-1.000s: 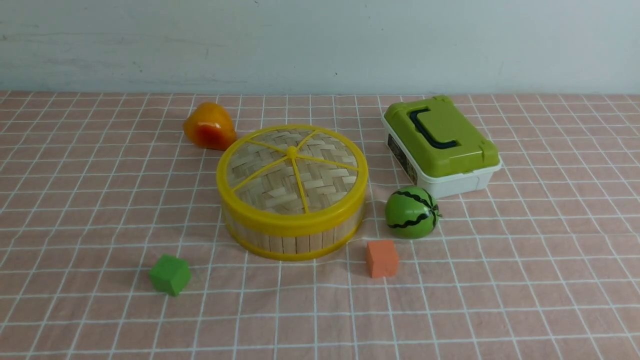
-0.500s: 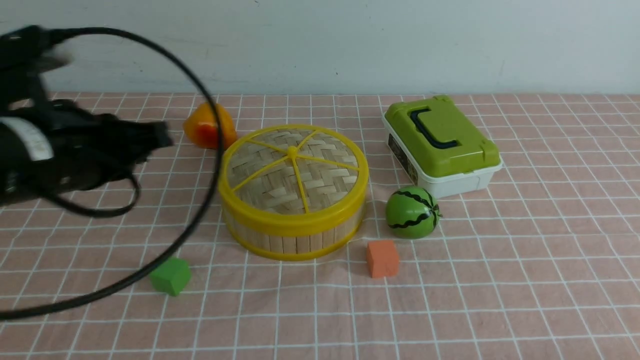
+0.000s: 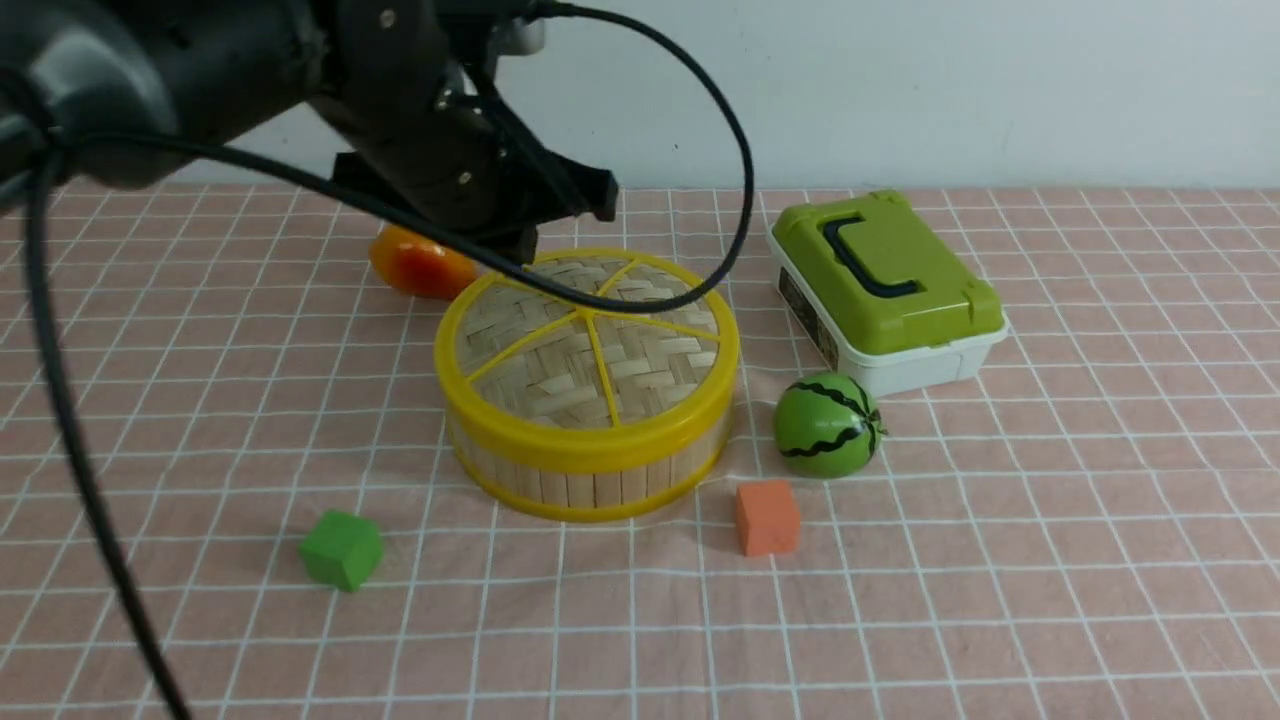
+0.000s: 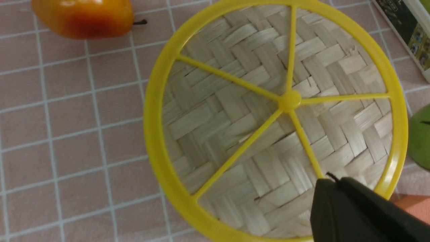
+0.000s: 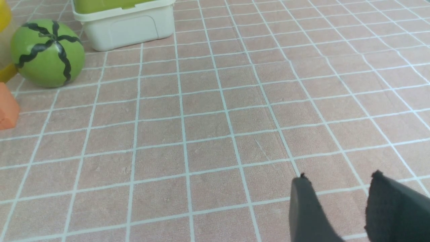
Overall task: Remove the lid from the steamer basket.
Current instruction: Use the left arm to lift the lid of the steamer
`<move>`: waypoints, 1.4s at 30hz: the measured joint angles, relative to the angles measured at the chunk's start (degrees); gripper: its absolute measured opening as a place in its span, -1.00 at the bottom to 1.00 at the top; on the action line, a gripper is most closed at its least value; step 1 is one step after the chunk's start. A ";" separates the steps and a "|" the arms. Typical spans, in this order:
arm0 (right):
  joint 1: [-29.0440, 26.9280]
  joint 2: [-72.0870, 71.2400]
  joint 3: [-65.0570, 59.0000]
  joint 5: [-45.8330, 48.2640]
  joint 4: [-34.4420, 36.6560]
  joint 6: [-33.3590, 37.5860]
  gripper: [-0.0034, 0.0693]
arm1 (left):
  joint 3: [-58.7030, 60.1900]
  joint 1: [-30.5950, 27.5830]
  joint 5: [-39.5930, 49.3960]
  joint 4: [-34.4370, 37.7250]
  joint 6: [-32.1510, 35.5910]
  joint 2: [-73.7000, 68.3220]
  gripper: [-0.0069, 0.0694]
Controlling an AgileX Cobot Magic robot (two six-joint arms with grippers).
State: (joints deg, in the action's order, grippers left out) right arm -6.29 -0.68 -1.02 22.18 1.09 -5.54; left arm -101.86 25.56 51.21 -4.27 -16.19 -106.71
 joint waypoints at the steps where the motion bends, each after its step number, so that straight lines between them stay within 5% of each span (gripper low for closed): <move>1: 0.00 0.00 0.00 0.00 0.00 0.00 -0.24 | -3.65 0.00 2.04 0.80 1.64 -2.49 -0.78; 5: 0.00 0.00 0.00 0.00 0.00 0.00 -0.24 | -10.57 0.00 7.68 1.87 4.74 -7.97 -0.54; 10: 0.00 0.00 0.00 0.00 0.00 0.00 -0.24 | -18.09 0.00 10.72 1.94 5.28 -14.53 0.12; 15: 0.00 0.00 0.00 0.00 0.00 0.00 -0.24 | -18.76 0.00 7.84 1.94 5.55 -17.06 0.29; 28: 0.00 0.00 0.00 0.00 0.00 0.00 -0.24 | -18.87 0.00 3.80 1.70 5.65 -20.32 -0.07; 35: 0.00 0.00 0.00 0.00 0.00 0.00 -0.24 | -18.93 0.00 3.94 -0.41 5.53 -20.65 -0.57; 42: 0.00 0.00 0.00 0.00 0.00 0.00 -0.24 | -18.93 0.00 3.84 -0.41 4.59 -19.68 -0.56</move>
State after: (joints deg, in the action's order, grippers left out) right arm -6.29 -0.68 -1.02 22.18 1.09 -5.54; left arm -120.79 25.56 55.05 -4.68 -11.60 -126.39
